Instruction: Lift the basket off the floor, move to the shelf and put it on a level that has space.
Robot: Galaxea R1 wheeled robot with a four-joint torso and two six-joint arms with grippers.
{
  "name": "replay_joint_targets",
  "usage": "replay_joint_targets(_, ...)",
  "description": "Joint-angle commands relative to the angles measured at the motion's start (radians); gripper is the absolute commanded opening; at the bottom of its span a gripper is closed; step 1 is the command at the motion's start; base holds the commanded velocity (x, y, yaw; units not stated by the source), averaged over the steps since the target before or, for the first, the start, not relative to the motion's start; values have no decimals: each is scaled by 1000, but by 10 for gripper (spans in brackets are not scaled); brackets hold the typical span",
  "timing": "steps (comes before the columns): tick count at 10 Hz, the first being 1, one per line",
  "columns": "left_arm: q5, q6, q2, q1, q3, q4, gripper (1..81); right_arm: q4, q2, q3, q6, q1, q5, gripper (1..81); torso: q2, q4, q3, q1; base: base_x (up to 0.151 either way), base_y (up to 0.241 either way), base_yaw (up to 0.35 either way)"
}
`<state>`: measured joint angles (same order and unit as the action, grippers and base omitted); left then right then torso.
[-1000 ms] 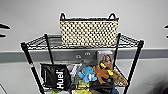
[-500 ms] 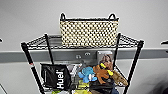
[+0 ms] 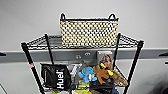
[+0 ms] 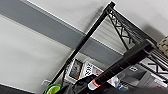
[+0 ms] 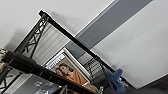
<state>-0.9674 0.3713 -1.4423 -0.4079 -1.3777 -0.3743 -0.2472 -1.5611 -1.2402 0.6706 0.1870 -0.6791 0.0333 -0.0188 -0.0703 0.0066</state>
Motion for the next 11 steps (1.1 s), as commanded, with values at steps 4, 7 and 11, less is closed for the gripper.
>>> replay_joint_targets(4,228,-38,-35,252,71,6,811,77,-33,1,-9,-206,67,811,0,0,0,0,0,0,0)
replay_joint_targets(7,325,-80,-43,424,98,3,811,111,-58,-5,-12,-385,171,811,0,0,0,0,0,0,0)
replay_joint_targets(11,473,-92,-58,623,110,9,811,114,-124,-65,-60,-568,268,811,0,0,0,0,0,0,0)
